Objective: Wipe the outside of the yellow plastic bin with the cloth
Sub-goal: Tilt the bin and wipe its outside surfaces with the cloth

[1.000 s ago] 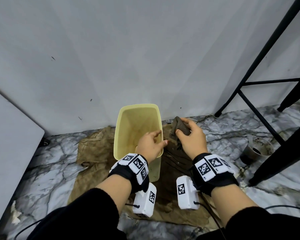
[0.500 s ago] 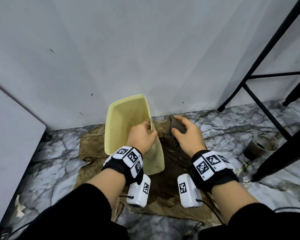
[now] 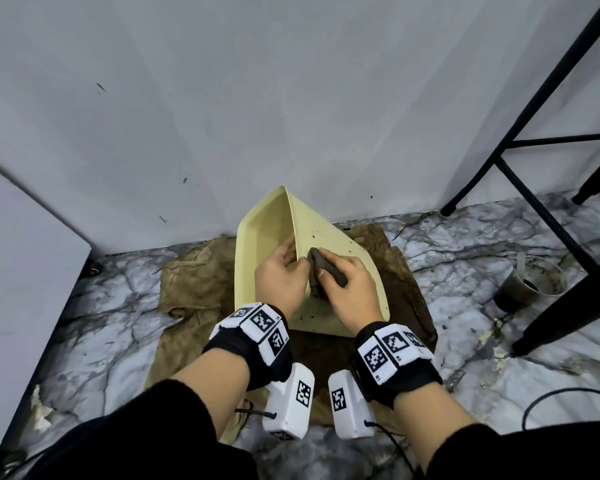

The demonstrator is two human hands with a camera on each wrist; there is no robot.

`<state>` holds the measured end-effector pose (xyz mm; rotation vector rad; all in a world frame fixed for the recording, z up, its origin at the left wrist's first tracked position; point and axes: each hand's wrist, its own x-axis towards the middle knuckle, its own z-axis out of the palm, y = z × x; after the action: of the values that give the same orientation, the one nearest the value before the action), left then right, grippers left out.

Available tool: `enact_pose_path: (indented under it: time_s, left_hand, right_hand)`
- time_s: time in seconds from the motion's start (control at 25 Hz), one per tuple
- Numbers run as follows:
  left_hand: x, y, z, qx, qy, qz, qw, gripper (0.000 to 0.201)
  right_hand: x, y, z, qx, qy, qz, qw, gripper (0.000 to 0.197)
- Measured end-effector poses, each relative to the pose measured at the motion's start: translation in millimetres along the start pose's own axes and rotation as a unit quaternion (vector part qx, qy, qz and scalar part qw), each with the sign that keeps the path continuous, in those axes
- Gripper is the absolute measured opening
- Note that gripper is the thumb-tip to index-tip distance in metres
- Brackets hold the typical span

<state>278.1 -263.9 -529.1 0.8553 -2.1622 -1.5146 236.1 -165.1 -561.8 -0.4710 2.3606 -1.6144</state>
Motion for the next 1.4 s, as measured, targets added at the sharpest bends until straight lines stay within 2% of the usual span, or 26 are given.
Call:
enact_pose_path:
  time_s: [0.16,0.32,0.44,0.56,0.76,0.96,1.2,1.28,1.4]
  left_hand:
    - [3,2,0,0.063,0.002,0.01,0.998,0.043]
    - [2,-2,0,0.068,0.008,0.0,0.998,0.045]
    - [8,-7,6,0.097,0.003,0.016,0.995,0.047]
    - [12,-13,5,0.097,0.016,0.022,0.995,0.046]
    - [18,-23,-3,0.096,0.034,0.028,0.994,0.045]
    - [24,-32,-7,0.095,0.041,0.036,0.994,0.044]
    - [17,-26,0,0.088,0.042,0.045,0.994,0.044]
    - [15,-23,4,0.089,0.042,0.046,0.994,0.044]
    - [14,-20,10,0.095,0.043,0.043,0.994,0.044]
  right_hand:
    - [-1,1,3,0.019,0.008,-0.005,1.0,0.034]
    - [-4,2,10,0.013,0.015,-0.026,0.999,0.033]
    - [-3,16,11,0.014,0.037,-0.038,0.998,0.033]
    - [1,39,9,0.009,0.053,-0.022,0.998,0.032]
    - [9,74,7,0.006,0.068,0.026,0.997,0.031]
    - [13,119,-10,-0.008,0.097,0.117,0.988,0.03]
    - [12,122,-28,0.001,0.113,0.193,0.975,0.032]
    - [14,104,-22,0.001,0.104,0.168,0.98,0.031]
    - [15,55,2,0.003,0.082,0.056,0.995,0.03]
